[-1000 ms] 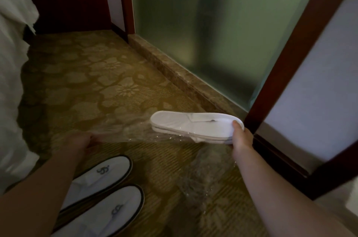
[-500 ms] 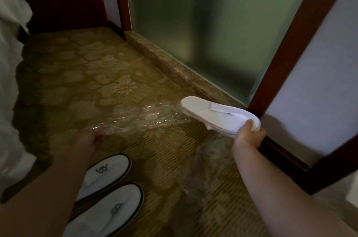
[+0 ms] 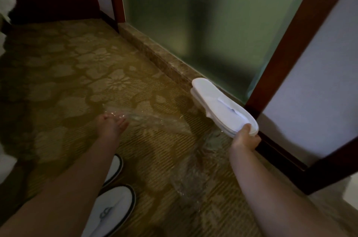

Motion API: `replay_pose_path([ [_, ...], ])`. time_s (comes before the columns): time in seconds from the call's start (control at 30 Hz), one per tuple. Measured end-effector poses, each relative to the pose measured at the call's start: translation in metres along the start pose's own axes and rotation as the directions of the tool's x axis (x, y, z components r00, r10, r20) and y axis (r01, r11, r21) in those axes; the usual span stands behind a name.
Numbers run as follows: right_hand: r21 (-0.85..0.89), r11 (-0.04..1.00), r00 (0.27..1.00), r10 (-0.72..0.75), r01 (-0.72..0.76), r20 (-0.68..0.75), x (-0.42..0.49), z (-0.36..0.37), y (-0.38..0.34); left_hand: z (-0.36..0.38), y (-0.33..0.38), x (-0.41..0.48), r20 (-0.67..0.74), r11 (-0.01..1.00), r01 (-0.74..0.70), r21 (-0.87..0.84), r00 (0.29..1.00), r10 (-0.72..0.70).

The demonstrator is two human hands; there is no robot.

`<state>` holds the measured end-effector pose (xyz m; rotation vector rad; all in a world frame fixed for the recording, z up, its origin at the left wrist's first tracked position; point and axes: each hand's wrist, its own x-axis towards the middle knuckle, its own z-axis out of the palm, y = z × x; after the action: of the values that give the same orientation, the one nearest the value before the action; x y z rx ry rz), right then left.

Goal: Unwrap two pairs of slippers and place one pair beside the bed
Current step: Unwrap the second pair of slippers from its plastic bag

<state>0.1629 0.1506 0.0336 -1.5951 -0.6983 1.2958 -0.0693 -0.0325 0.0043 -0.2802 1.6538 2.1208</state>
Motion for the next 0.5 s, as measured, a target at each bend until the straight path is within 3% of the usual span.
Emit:
replay_pose_path([
  [0.3,0.008,1.000,0.999,0.024,-0.024,0.021,0.017,0.006,0.013,0.023,-0.040,-0.001,-0.004,0.992,0.032,-0.119,0.999,-0.033],
  [0.37,0.016,0.999,0.999,0.030,-0.030,0.031,0.022,0.007,0.018,0.021,-0.052,0.009,-0.005,0.995,0.079,-0.067,0.997,-0.080],
  [0.5,0.000,1.000,0.999,0.027,-0.027,0.027,0.031,0.009,0.026,0.011,-0.073,0.017,0.034,0.933,0.306,0.189,0.947,-0.318],
])
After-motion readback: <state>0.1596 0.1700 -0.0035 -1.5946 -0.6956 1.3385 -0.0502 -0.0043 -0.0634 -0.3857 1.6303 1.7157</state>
